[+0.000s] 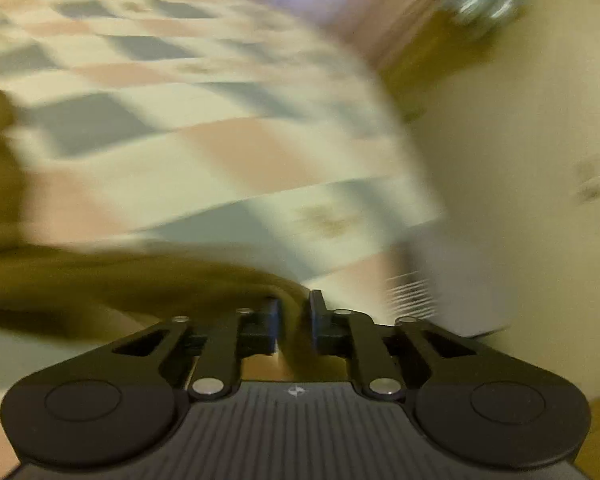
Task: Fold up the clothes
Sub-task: 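Lower the brown shirt onto the open quilt with both grippers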
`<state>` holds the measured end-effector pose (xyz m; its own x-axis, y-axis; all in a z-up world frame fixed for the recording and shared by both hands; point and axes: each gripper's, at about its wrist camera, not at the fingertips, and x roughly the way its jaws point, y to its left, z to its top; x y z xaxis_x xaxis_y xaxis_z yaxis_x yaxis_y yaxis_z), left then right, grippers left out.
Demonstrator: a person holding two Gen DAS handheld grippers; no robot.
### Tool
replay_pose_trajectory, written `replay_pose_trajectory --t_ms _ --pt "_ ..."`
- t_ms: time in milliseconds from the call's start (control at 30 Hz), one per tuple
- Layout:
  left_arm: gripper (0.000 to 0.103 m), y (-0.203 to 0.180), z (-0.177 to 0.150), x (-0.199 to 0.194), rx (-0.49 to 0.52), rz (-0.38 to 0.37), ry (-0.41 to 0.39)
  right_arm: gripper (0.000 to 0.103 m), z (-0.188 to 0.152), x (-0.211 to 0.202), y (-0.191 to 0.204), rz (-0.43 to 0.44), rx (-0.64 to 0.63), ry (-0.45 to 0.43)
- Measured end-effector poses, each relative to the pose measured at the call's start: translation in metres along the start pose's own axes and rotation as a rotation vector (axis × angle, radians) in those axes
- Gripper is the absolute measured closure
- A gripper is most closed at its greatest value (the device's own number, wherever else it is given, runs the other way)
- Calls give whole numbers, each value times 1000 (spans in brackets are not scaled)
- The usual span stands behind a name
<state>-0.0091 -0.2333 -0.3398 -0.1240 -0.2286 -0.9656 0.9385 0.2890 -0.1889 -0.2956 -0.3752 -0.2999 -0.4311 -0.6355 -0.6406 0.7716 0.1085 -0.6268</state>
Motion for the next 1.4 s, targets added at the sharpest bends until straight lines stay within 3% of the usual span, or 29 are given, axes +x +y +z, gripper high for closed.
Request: replay_pose_trajectory --t_ms 33,100,200,333,433,500,567,667,767,800,867,933,1033,1133,1267,1300,1400 --pt "59 1 -2 13 -2 -4 17 18 -6 9 4 -60 -43 30" --pt "64 6 -3 36 -31 -38 45 27 -27 17 14 -46 -58 112" --pt "103 19 1 52 -53 -77 60 27 -60 5 36 122 64 224" --pt "103 34 17 21 62 -27 15 27 -88 -24 84 259 181 330" --pt "103 51 48 -31 221 127 -93 27 -80 -39 111 321 221 335" --pt "103 72 72 -61 303 277 -177 26 -64 -48 117 345 251 319" --pt "103 100 96 -73 346 433 -211 23 -49 -54 115 386 310 293" --pt "98 146 121 -42 405 688 -115 21 -25 -47 111 468 392 259" --pt "96 183 147 -16 326 791 -11 21 -5 -37 102 528 418 230" --pt "96 184 156 -18 300 782 -23 21 1 -33 98 542 421 218" --pt "94 171 178 -31 271 666 -93 21 14 -25 89 566 434 185" --pt "77 143 200 -35 308 461 -132 21 28 -11 83 633 472 158" --pt "66 96 236 -19 433 118 -153 22 60 26 85 807 549 126" --pt "54 46 273 20 562 -129 -140 24 91 58 101 950 555 94" --pt "45 9 300 82 684 -196 -80 25 119 100 129 1047 518 94" --pt "40 5 304 97 698 -212 -47 25 122 112 136 1079 513 118" --pt "40 3 307 136 736 -196 4 25 122 138 161 1145 491 196"
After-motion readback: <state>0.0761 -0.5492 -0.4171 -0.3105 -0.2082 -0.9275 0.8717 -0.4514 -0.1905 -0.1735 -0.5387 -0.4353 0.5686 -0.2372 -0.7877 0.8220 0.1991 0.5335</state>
